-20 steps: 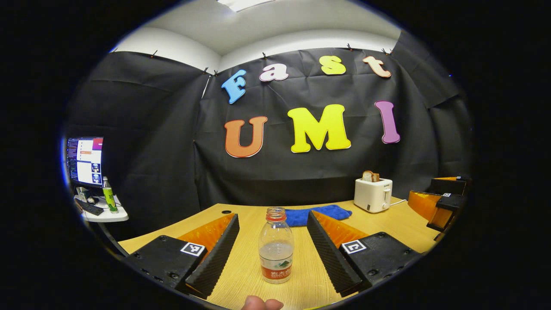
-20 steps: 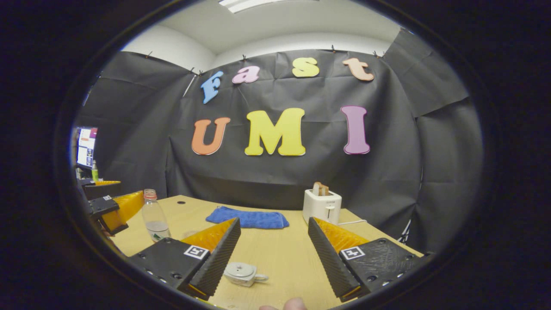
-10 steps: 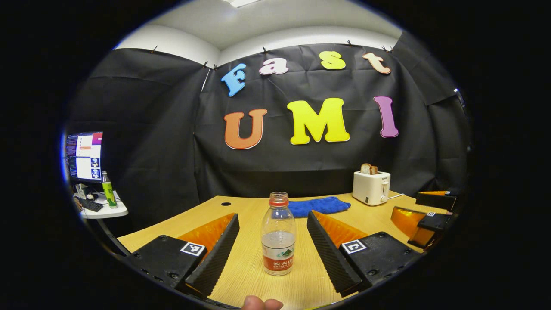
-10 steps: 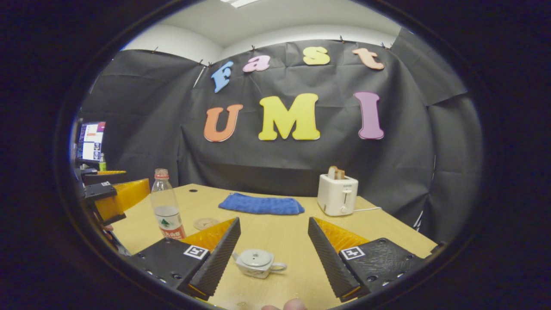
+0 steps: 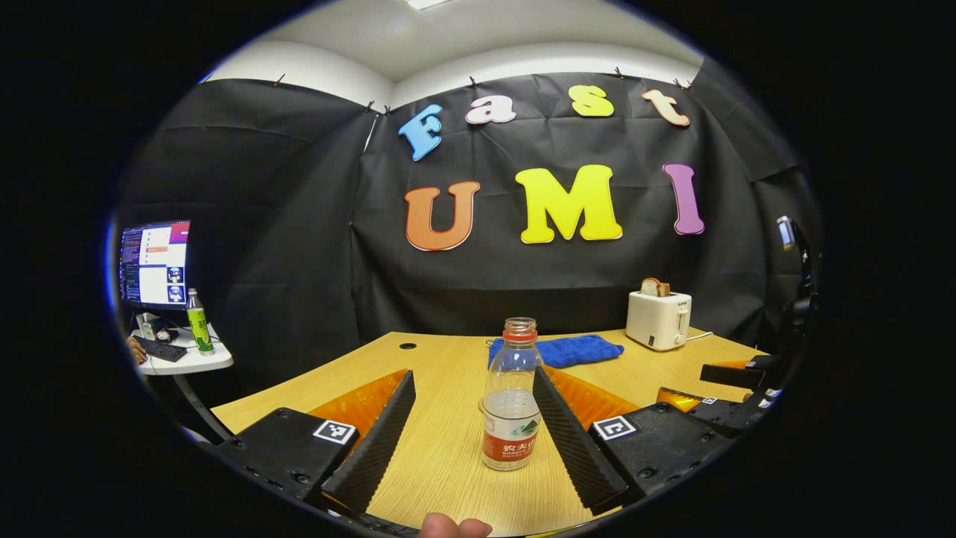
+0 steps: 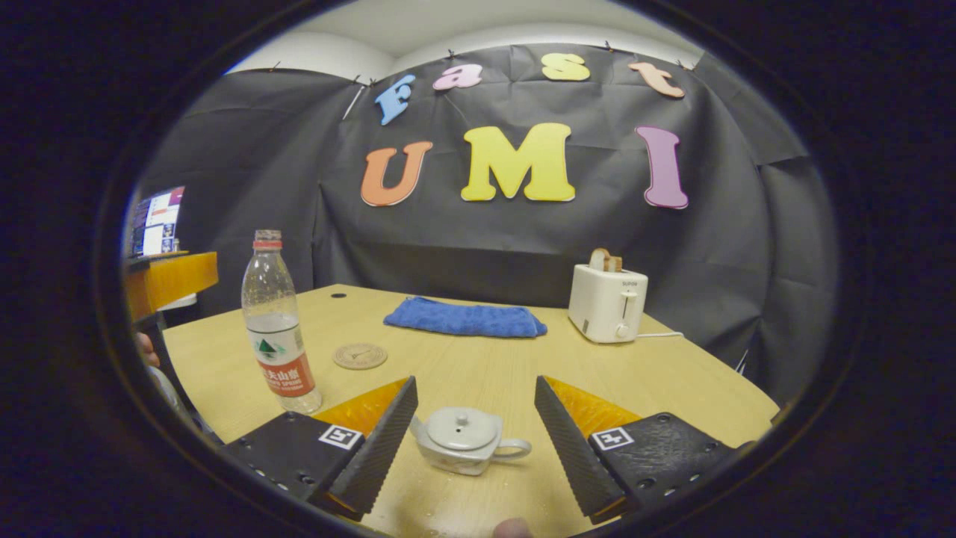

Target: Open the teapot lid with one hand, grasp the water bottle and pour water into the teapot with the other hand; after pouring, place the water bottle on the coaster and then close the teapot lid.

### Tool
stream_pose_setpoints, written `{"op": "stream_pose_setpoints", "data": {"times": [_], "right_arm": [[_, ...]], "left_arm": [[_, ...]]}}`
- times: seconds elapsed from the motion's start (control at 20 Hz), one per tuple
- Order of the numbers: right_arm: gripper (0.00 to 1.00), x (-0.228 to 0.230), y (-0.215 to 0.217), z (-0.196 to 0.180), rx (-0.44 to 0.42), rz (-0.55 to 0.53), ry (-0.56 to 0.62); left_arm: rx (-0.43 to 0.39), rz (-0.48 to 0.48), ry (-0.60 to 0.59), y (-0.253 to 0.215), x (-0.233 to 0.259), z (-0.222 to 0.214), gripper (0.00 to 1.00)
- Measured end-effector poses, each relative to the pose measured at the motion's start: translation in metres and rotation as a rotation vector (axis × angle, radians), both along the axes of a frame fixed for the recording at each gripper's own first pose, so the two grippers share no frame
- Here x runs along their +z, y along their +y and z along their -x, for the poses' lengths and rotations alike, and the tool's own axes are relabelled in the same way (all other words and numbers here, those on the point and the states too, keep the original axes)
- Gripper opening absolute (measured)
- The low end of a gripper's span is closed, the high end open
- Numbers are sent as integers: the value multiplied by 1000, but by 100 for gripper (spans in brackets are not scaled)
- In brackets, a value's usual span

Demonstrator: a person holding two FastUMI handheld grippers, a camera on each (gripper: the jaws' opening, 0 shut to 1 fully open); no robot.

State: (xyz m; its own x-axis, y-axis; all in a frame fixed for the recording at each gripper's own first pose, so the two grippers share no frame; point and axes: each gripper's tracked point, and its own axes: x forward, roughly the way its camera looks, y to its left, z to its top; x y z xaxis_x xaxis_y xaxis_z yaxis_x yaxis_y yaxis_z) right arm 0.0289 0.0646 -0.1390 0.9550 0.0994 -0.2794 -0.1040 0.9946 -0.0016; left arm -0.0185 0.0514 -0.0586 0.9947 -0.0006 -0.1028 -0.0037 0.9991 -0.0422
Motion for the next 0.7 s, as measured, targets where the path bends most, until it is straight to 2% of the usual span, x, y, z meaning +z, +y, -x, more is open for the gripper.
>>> {"op": "stream_pose_setpoints", "data": {"times": [0.05, 0.15, 0.2, 0.25, 0.35, 0.45, 0.5, 0.7], "right_arm": [[97, -5, 2, -3, 1, 0, 12], [93, -10, 1, -7, -6, 7, 19], [76, -11, 2, -7, -6, 7, 24], [72, -14, 4, -8, -1, 8, 30], [59, -18, 8, -9, 11, 16, 42], [55, -16, 10, -10, 21, 16, 33], [29, -17, 11, -12, 15, 18, 38], [4, -21, 12, -10, 26, 27, 45]], "left_arm": [[3, 0, 2, 2, -1, 1, 99], [9, 1, 6, 6, -3, 0, 99], [10, 4, 9, 7, -5, 1, 99], [11, 6, 11, 8, -5, 0, 99], [12, 6, 13, 8, -6, 0, 99], [9, 7, 15, 9, -7, 1, 99], [9, 6, 15, 9, -7, 0, 99], [6, 6, 13, 10, -8, 1, 99]]}}
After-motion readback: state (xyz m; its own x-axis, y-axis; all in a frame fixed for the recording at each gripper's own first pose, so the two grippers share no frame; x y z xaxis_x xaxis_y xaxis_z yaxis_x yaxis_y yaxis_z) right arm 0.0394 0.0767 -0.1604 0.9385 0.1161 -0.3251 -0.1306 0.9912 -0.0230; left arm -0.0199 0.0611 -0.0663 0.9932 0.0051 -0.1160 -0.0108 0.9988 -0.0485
